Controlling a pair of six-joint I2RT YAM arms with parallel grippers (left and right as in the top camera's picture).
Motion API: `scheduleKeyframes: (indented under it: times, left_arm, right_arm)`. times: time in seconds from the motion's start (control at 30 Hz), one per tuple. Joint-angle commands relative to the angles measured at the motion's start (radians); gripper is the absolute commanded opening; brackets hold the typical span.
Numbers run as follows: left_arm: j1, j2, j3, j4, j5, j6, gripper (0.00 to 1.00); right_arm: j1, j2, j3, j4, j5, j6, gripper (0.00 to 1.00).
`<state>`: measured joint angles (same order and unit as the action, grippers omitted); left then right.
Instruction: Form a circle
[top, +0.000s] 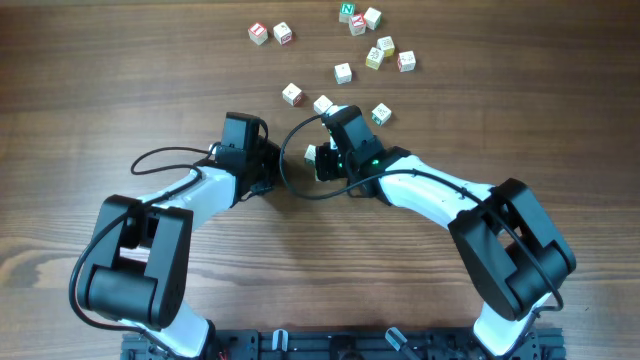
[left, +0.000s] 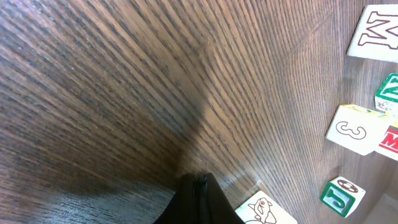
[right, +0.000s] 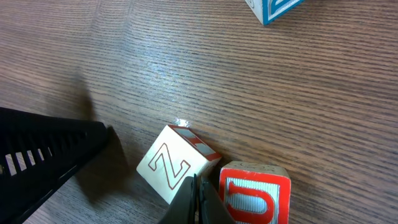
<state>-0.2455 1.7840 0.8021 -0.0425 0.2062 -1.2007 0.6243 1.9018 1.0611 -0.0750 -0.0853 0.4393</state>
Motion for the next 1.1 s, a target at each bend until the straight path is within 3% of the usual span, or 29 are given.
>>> scheduleKeyframes:
  times: [0.0,1.07]
  left_arm:
    - [0.014,0.077,-0.063,-0.043,-0.114,0.015,0.04]
    - [0.014,0.077,-0.063,-0.043,-0.115,0.015,0.04]
  right_arm:
    - [0.008,0.021,0.018,0.008,-0.006,-0.021,0.04]
    - [0.008,0.023,0.018,0.031,-0.027,-0.046,0.05]
